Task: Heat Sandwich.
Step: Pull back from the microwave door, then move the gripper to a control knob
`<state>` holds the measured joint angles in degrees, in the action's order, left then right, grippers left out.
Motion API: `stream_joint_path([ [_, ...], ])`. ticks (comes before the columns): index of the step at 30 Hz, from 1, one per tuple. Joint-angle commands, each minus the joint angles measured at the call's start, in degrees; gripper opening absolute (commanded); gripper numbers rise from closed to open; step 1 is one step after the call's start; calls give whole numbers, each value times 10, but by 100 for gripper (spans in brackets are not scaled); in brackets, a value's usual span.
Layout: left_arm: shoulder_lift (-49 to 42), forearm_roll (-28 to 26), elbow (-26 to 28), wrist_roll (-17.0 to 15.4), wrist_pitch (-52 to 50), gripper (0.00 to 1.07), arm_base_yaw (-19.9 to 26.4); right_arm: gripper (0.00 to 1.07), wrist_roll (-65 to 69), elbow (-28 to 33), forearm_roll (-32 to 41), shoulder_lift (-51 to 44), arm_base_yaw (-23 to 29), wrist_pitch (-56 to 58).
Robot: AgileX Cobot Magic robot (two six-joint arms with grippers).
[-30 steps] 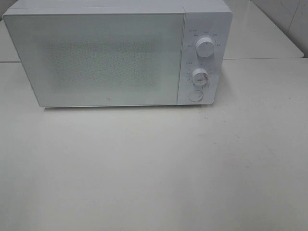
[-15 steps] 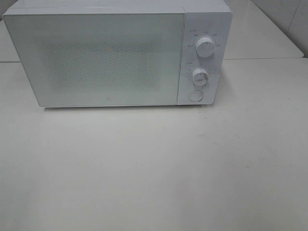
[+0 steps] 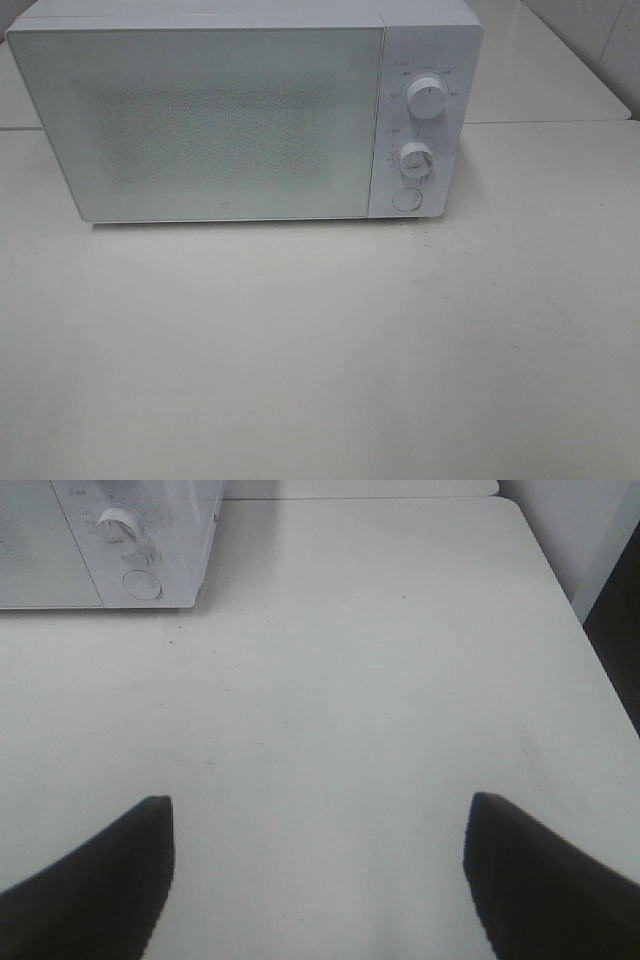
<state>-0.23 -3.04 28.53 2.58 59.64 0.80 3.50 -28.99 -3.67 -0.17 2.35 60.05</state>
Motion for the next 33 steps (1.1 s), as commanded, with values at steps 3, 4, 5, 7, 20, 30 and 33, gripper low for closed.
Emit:
stream_joint_path([
  [3, -15, -4, -2, -5, -7, 104, 2, 76, -2, 1, -3, -15, -4, -6],
  [4, -15, -4, -2, -5, -7, 104, 2, 76, -2, 1, -3, -15, -4, -6],
  [5, -15, -4, -2, -5, -7, 104, 2, 76, -2, 1, -3, -15, -4, -6],
  [7, -15, -4, -2, -5, -7, 104, 2, 76, -2, 1, -3, -15, -4, -6],
  [20, -15, -4, -2, -5, -7, 104, 2, 76, -1, -4, -3, -14, -4, -8],
  [30, -15, -4, -2, -5, -7, 104, 2, 76, -2, -33, -3, 70, -4, -39],
  [33, -15, -4, -2, -5, -7, 104, 2, 76, -1, -33, -3, 108, -4, -72],
])
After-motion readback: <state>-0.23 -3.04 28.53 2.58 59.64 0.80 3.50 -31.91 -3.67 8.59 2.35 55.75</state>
